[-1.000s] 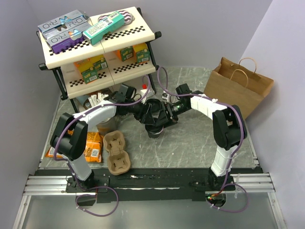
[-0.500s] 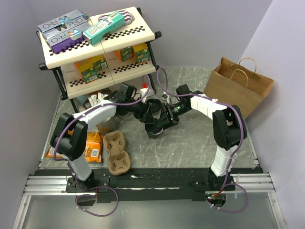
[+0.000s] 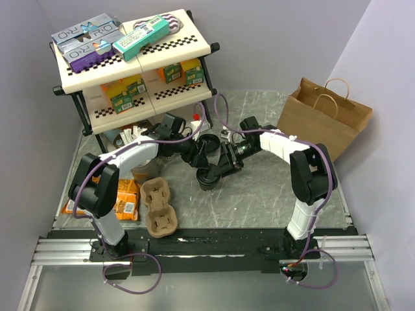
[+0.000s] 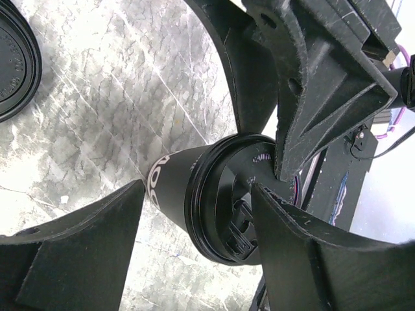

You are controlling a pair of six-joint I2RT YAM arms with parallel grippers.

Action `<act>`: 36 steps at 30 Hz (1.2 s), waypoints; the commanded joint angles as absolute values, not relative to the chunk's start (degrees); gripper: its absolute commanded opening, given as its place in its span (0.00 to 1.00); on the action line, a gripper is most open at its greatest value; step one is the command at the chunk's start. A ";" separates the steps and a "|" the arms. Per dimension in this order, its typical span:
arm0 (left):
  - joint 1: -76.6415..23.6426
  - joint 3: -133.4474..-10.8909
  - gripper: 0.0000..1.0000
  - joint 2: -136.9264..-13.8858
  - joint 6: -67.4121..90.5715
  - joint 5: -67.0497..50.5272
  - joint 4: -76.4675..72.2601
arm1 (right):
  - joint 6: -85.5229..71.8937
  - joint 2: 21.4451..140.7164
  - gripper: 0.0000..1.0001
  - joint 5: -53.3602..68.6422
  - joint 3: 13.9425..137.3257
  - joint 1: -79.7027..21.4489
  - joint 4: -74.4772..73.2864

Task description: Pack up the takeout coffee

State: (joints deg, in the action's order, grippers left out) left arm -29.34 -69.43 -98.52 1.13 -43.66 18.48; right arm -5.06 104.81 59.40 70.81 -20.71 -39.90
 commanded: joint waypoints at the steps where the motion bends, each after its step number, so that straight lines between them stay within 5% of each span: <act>1: -29.53 -69.43 0.72 -99.14 -1.21 -44.30 19.34 | -5.80 102.57 0.54 61.61 70.49 -20.57 -38.06; 36: -29.27 -67.07 0.71 -103.19 -0.53 -44.82 16.53 | -0.88 109.07 0.48 61.52 71.37 -20.57 -38.94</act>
